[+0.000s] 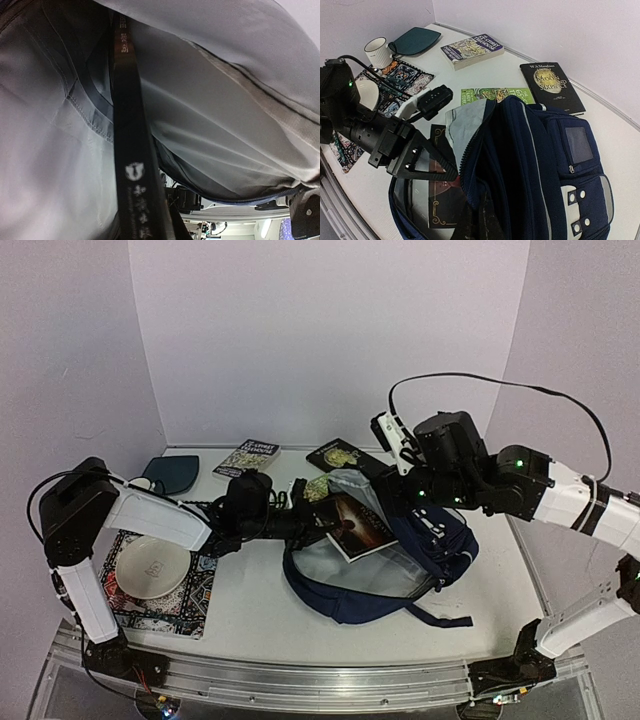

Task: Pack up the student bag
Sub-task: Place the book in the largest pocket of the bag.

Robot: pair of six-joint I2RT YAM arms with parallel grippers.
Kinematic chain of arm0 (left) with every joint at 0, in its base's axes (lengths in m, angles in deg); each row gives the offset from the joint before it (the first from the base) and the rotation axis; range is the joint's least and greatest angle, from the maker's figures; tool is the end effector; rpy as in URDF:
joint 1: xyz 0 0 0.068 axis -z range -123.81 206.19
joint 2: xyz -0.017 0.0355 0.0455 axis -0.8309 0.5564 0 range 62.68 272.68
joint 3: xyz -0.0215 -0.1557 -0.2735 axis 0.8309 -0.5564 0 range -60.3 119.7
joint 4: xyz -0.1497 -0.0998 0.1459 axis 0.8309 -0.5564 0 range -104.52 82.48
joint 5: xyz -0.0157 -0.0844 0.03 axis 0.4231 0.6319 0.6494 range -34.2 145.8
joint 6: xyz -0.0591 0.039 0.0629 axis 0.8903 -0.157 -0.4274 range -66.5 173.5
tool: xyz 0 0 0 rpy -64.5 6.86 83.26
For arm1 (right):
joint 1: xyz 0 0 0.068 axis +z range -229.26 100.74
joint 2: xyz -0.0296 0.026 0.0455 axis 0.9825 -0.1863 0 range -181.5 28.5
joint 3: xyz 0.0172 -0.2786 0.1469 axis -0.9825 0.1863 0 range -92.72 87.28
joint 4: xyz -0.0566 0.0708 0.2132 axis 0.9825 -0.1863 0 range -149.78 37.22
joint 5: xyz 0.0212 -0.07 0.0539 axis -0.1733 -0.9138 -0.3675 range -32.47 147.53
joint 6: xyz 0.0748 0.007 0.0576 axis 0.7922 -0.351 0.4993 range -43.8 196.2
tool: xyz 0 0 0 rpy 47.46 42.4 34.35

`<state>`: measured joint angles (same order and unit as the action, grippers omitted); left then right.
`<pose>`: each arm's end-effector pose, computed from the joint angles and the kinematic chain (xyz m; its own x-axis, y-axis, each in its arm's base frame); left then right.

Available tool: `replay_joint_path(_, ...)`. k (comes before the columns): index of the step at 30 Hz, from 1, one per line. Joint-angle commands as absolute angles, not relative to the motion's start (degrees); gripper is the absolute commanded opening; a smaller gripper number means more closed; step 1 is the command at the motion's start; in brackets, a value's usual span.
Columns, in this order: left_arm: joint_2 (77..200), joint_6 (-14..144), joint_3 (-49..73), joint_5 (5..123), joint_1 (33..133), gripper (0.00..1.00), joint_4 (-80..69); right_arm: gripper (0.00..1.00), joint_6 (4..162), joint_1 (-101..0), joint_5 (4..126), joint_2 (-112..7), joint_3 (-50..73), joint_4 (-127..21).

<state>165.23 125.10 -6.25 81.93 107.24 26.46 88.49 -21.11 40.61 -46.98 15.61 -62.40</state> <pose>0.2341 -0.3496 0.2565 -0.9666 -0.1594 -0.2009 0.1555 0.2587 -0.9534 0.1851 0.2509 0.4210 -0.2609 -0.0341 -0.9648 -0.6219 0.7703 0.1410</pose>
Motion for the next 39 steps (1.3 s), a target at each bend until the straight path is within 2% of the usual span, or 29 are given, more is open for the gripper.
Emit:
replay_joint_path(1,168.06,125.41,-1.02,79.82,108.37,0.0,36.76,0.0,89.85,-20.87,40.86,-42.98,15.72,-53.57)
replay_joint_path(10,181.92,126.39,8.47,74.83,112.83,0.02,37.48,0.0,92.21,-20.85,39.13,-41.17,21.0,-55.16)
replay_joint_path(13,183.64,124.66,9.18,71.85,114.62,0.11,37.13,0.0,92.7,-20.88,36.29,-40.0,22.79,-57.14)
replay_joint_path(17,183.53,123.18,6.32,69.59,115.39,0.31,35.88,0.0,92.89,-20.84,32.37,-38.39,24.54,-60.97)
replay_joint_path(22,178.25,116.56,2.12,66.11,116.1,0.56,31.45,0.0,93.04,-20.87,30.13,-35.8,26.67,-64.88)
replay_joint_path(26,172.05,109.29,-1.73,61.95,117.15,0.69,26.28,0.0,93.6,-20.84,28.04,-33.64,27.64,-69.58)
replay_joint_path(33,158.59,99.47,-9.19,53.64,117.36,0.78,14.2,0.0,95.04,-20.84,28.1,-31.55,29.87,-76.9)
replay_joint_path(39,150.85,90.85,-8.22,52.49,117.28,0.85,0.65,0.0,96.94,-20.86,27.66,-31.12,33.59,-78.02)
